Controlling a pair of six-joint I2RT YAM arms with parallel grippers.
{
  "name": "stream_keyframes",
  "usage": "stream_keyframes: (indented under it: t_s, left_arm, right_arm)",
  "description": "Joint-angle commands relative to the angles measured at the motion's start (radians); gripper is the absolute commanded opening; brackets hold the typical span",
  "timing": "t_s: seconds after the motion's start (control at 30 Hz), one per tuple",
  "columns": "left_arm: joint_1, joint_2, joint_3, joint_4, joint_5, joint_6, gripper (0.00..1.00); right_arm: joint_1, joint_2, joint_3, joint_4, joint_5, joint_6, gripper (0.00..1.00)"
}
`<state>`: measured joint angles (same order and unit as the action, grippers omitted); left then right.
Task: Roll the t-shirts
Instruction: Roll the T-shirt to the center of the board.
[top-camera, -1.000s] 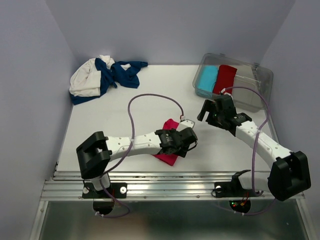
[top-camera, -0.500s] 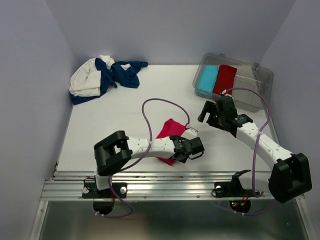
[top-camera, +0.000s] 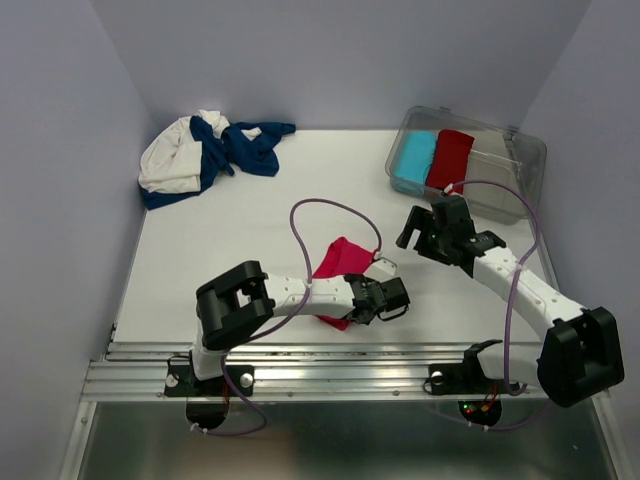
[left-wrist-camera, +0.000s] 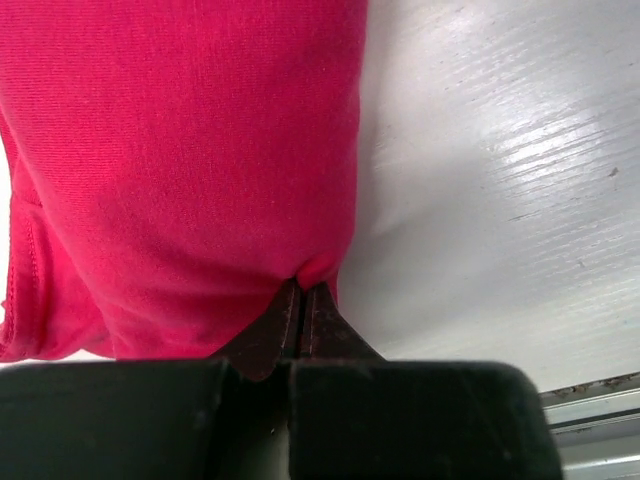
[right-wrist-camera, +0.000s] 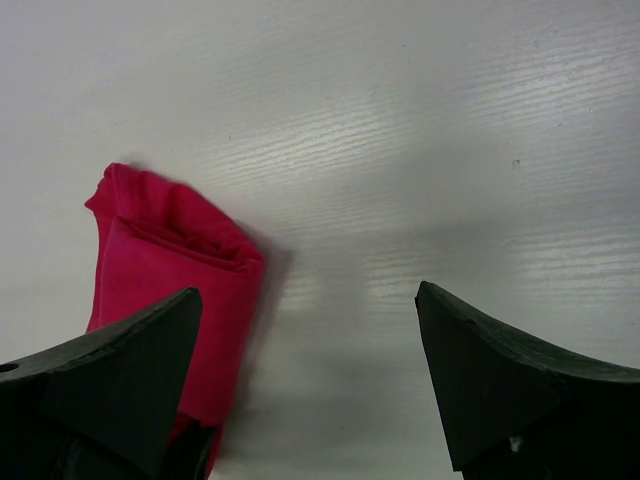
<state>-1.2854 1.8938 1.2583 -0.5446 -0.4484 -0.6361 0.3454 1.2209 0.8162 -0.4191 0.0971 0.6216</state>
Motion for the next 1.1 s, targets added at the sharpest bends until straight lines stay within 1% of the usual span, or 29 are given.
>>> stream_keyframes:
  t_s: [0.0, 0.13, 0.23, 0.27, 0.3, 0.33, 0.43, 0.5, 0.53, 0.63, 0.7, 0.73, 0.87, 0.9, 1.07]
  left_arm:
    - [0.018, -0.028, -0.051, 0.095, 0.068, 0.05, 0.0]
    - [0.054, -0.158, -0.132, 0.231, 0.227, 0.11, 0.0]
    - [0.093, -0.232, -0.19, 0.316, 0.385, 0.136, 0.0]
    - [0.104, -0.248, -0.206, 0.337, 0.416, 0.142, 0.0]
    - [0.129, -0.26, -0.22, 0.378, 0.442, 0.145, 0.0]
    - [0.141, -0.287, -0.249, 0.399, 0.521, 0.145, 0.0]
    - [0.196, -0.34, -0.315, 0.483, 0.635, 0.138, 0.0]
    - [0.224, -0.366, -0.359, 0.535, 0.683, 0.127, 0.0]
    - [0.248, -0.39, -0.372, 0.537, 0.729, 0.124, 0.0]
    - [0.293, -0.427, -0.42, 0.615, 0.787, 0.107, 0.0]
    - [0.32, -0.45, -0.456, 0.659, 0.856, 0.093, 0.0]
    - [0.321, -0.455, -0.467, 0.676, 0.856, 0.087, 0.0]
    - [0.376, -0.478, -0.531, 0.762, 0.954, 0.058, 0.0]
    - [0.385, -0.481, -0.542, 0.793, 0.968, 0.052, 0.0]
    - [0.422, -0.495, -0.594, 0.838, 1.011, 0.029, 0.0]
  right_arm:
    - [-0.008, -0.043, -0.017, 0.011, -0.01, 0.001, 0.94]
    - [-0.008, -0.054, -0.025, 0.005, -0.013, -0.002, 0.94]
    - [-0.008, -0.058, -0.023, 0.003, -0.02, -0.002, 0.94]
    - [-0.008, -0.058, -0.022, 0.003, -0.02, -0.002, 0.94]
    - [-0.008, -0.061, -0.02, 0.002, -0.022, 0.0, 0.94]
    - [-0.008, -0.063, -0.017, 0.0, -0.022, 0.0, 0.94]
    - [-0.008, -0.063, -0.008, -0.001, -0.023, -0.002, 0.94]
    - [-0.008, -0.063, -0.005, -0.003, -0.025, -0.003, 0.94]
    - [-0.008, -0.061, -0.003, -0.004, -0.027, -0.003, 0.94]
    - [-0.008, -0.058, 0.0, -0.003, -0.028, -0.005, 0.94]
    - [-0.008, -0.057, 0.004, -0.003, -0.031, -0.006, 0.94]
    - [-0.008, -0.057, 0.005, -0.003, -0.033, -0.006, 0.94]
    - [-0.008, -0.055, 0.011, -0.003, -0.046, -0.016, 0.94]
    - [-0.008, -0.055, 0.011, -0.004, -0.056, -0.017, 0.94]
    - [-0.008, -0.052, 0.009, -0.003, -0.079, -0.036, 0.94]
